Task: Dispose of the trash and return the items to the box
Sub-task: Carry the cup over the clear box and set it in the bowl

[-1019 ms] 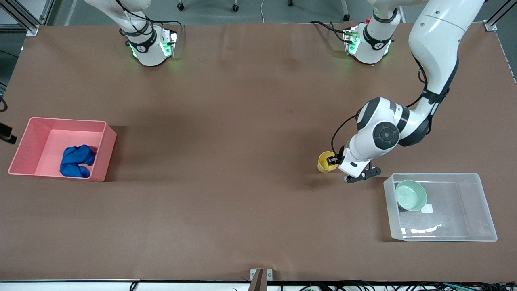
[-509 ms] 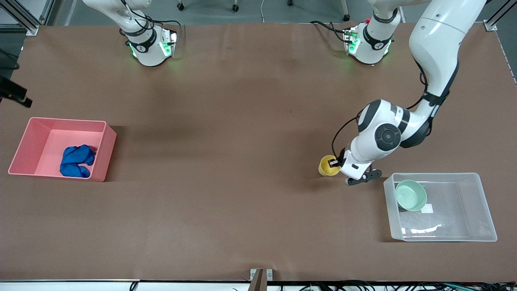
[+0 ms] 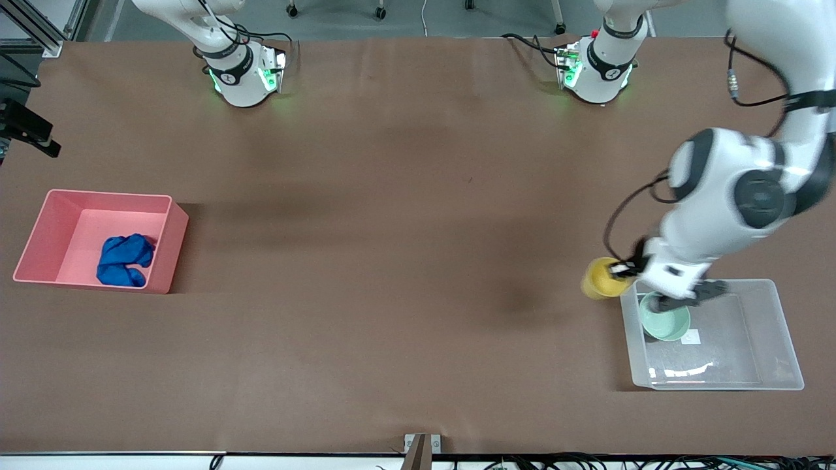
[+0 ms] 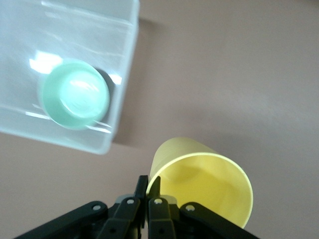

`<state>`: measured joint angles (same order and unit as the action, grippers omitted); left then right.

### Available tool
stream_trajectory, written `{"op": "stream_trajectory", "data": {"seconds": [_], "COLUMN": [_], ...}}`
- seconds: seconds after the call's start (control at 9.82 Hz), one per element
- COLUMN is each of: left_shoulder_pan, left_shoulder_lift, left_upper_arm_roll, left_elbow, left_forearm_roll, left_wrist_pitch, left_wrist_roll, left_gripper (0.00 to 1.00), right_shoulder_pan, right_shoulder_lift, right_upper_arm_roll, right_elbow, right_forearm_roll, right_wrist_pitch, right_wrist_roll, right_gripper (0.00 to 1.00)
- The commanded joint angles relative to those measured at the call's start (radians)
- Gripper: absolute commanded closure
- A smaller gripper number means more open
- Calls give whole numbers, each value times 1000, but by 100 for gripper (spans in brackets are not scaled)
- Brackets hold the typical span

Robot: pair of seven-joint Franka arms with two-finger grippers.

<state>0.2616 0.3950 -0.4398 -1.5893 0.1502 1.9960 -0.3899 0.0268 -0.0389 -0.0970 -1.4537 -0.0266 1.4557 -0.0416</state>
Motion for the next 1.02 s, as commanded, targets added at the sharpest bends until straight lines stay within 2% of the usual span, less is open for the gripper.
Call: {"op": "stream_trajectory", "data": {"seconds": [0.0, 0.31, 0.71, 0.92], "left_shoulder_pan": [83, 159, 162, 186], "left_shoulder_lift": [71, 206, 297, 355], "left_upper_arm_roll": [1, 4, 15, 29], "left_elbow": [23, 123, 146, 144], "left_forearm_roll": [22, 117, 130, 135], "left_wrist_pitch": [-6, -3, 46, 122], "left_wrist_roll": [205, 449, 439, 445], "left_gripper": [100, 100, 100, 99], "right_shoulder_pan": [13, 9, 5, 5], "right_shoulder_lift": [11, 16, 19, 19], "right_upper_arm_roll": [-4, -6, -9, -10], "right_elbow": [13, -8, -17, -17], "right_forearm_roll": [0, -1, -1, 0], "right_wrist_pitch": [-5, -3, -3, 0], "right_wrist_roll": [15, 9, 9, 9], "right_gripper": [0, 0, 0, 0]}}
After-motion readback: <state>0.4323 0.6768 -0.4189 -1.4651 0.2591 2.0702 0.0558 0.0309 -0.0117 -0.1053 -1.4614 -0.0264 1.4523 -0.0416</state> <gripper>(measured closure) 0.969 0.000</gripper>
